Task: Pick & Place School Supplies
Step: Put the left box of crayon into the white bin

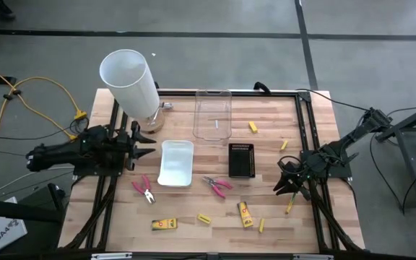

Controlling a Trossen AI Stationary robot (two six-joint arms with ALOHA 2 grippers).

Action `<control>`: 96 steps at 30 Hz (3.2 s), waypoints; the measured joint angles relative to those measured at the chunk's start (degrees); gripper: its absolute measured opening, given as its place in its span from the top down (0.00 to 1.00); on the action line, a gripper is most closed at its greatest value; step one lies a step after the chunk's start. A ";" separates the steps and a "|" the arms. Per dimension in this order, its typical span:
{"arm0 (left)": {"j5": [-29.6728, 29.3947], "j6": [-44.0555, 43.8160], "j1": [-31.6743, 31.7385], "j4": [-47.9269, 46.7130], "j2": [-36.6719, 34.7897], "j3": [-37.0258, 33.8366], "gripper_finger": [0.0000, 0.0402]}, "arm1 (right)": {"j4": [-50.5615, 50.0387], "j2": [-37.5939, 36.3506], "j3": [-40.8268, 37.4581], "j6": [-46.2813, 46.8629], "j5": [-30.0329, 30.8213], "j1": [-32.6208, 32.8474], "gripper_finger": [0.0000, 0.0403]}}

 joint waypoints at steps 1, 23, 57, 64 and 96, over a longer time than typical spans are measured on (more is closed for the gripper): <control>0.02 0.00 0.00 -1.12 0.85 0.95 0.67 | 0.00 0.02 -0.02 0.00 0.00 0.02 0.82; -19.28 -0.33 -21.58 -10.57 29.01 21.23 0.67 | 0.00 0.01 -0.01 0.00 0.00 0.01 0.82; -40.93 -23.45 -45.85 -21.52 57.24 37.16 0.67 | 0.02 0.00 0.00 0.00 0.00 0.00 0.82; -38.81 -33.34 -49.64 -23.04 60.35 37.16 0.67 | 0.00 0.00 -0.01 0.00 0.00 0.02 0.82; -38.21 -49.51 -59.58 -17.60 72.50 37.16 0.67 | 0.02 0.01 0.00 0.00 0.00 0.00 0.82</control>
